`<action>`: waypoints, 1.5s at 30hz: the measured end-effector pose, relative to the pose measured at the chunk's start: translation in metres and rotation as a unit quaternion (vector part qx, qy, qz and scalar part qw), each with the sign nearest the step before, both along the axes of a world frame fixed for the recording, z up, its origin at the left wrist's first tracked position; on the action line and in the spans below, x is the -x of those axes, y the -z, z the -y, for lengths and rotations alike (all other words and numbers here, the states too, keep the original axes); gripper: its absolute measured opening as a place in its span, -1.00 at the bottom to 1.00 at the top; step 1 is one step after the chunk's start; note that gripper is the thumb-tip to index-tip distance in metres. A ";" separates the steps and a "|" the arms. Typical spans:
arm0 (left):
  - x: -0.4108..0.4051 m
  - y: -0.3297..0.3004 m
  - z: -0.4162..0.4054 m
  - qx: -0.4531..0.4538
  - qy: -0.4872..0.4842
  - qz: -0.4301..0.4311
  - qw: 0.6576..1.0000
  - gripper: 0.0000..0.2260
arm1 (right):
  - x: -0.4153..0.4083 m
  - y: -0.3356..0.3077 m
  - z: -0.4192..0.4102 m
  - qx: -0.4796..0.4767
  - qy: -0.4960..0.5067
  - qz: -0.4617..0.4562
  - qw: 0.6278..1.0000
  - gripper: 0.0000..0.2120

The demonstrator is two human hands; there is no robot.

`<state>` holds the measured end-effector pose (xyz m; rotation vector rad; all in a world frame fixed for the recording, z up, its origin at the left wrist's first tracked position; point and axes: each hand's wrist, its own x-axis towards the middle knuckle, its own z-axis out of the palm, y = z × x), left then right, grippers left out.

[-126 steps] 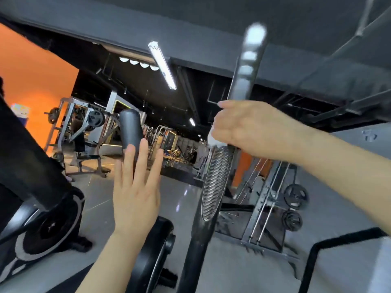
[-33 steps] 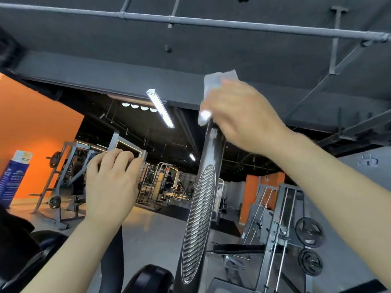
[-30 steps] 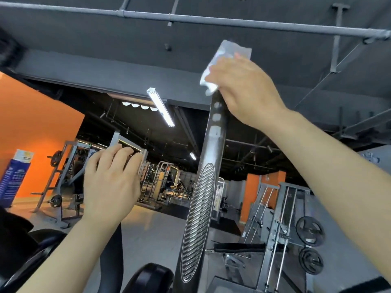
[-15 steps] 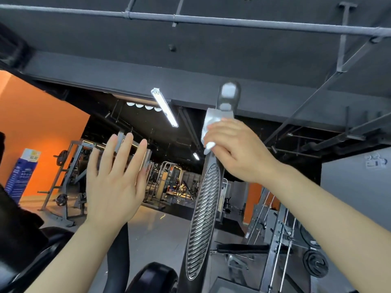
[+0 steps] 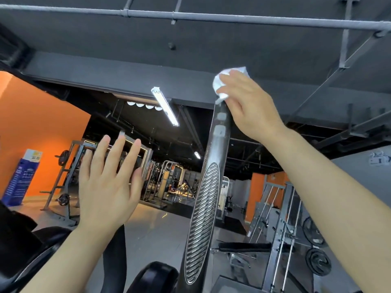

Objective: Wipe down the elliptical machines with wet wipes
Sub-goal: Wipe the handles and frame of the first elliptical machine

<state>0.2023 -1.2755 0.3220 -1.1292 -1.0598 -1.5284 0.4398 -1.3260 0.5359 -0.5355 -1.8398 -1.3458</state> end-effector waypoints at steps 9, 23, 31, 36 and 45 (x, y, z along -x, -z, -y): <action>0.000 -0.001 0.001 0.015 -0.002 -0.003 1.000 -0.57 | 0.007 0.062 -0.003 0.083 -0.046 0.024 0.995 -0.73; 0.001 0.077 0.019 0.145 -0.049 -0.055 0.987 -0.53 | 0.015 0.224 0.016 0.129 0.050 0.130 0.982 -0.76; -0.021 0.164 0.068 0.265 -0.028 -0.043 0.963 -0.50 | 0.017 0.297 0.019 0.134 0.084 0.194 0.968 -0.86; -0.014 0.186 0.097 0.310 -0.053 -0.033 0.949 -0.51 | 0.006 0.358 0.029 0.171 0.125 0.301 0.930 -0.84; -0.019 0.223 0.118 0.361 -0.085 -0.083 0.925 -0.51 | -0.015 0.328 0.039 0.163 -0.009 0.255 0.953 -0.74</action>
